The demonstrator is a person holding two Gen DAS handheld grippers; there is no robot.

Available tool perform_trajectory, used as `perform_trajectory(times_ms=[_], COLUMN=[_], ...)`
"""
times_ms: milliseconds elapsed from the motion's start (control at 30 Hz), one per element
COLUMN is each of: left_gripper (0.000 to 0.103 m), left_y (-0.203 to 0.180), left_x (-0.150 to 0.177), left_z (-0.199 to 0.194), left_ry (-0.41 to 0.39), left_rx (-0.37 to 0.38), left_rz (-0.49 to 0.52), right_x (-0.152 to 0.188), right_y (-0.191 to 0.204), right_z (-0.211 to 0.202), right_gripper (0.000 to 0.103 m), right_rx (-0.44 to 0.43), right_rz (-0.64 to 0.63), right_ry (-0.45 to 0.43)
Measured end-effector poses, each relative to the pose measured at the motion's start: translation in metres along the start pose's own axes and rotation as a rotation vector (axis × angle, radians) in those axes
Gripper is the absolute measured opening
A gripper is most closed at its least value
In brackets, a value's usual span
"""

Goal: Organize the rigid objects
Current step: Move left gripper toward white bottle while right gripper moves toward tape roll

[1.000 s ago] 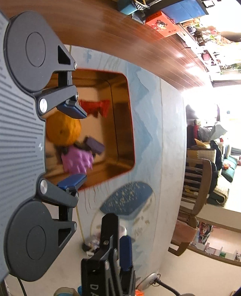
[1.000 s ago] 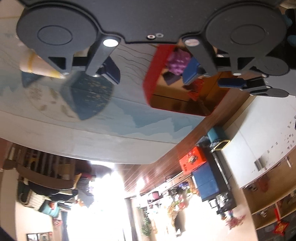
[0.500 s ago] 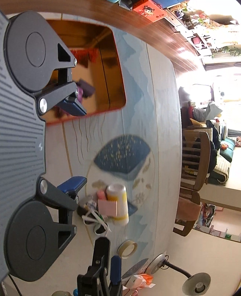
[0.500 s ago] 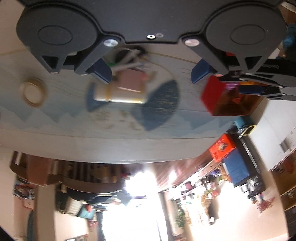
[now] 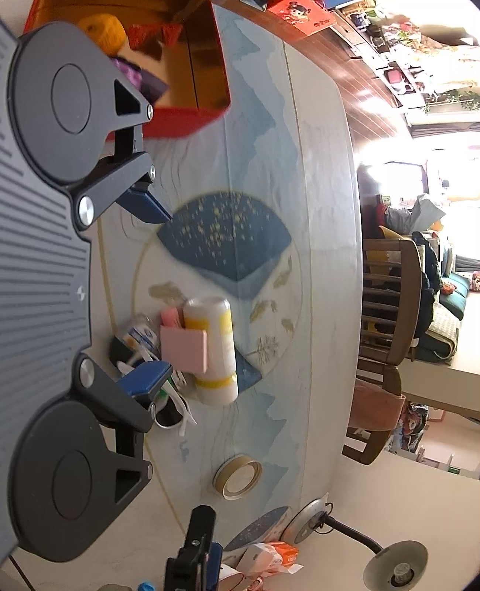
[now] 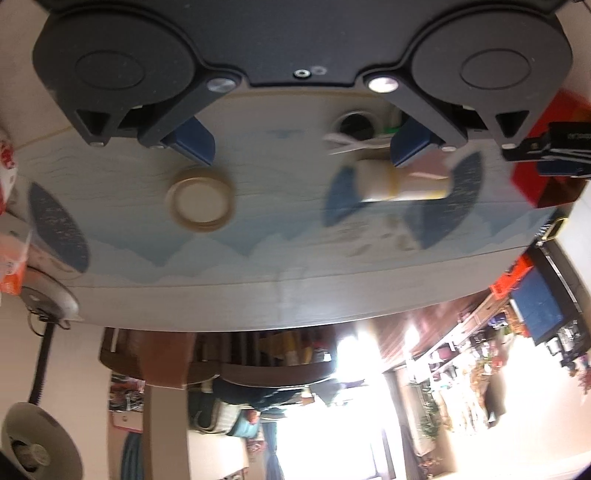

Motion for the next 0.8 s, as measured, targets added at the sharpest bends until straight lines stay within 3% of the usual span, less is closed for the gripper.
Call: perform_trajectory(times_ms=[367,800], left_gripper=[0.082,0.081], left_y=[-0.043,-0.057], left_x=[-0.007,-0.01], left_z=[0.04,0.07], left_ry=[0.045,0.082], left_rx=[-0.033,-0.076], left_rz=[0.031,0.047], right_x=[-0.011,-0.017], right_y=[-0.062,-0.087], right_z=[0.03,0.076], right_gripper=[0.101,0.101], right_rx=[0.069,0.069], right_rz=[0.005,-0.013], right_ry=[0.036,0.093])
Point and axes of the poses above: each gripper's, at about its wrist camera, not at the fingertips, and z roughly the way its jaws point, y to its left, x to its underside, the point moved 6 cm from there along z, roughly the way its jaws point, and after that the axes turned 10 degrees about -x, right-handed, at the moved point
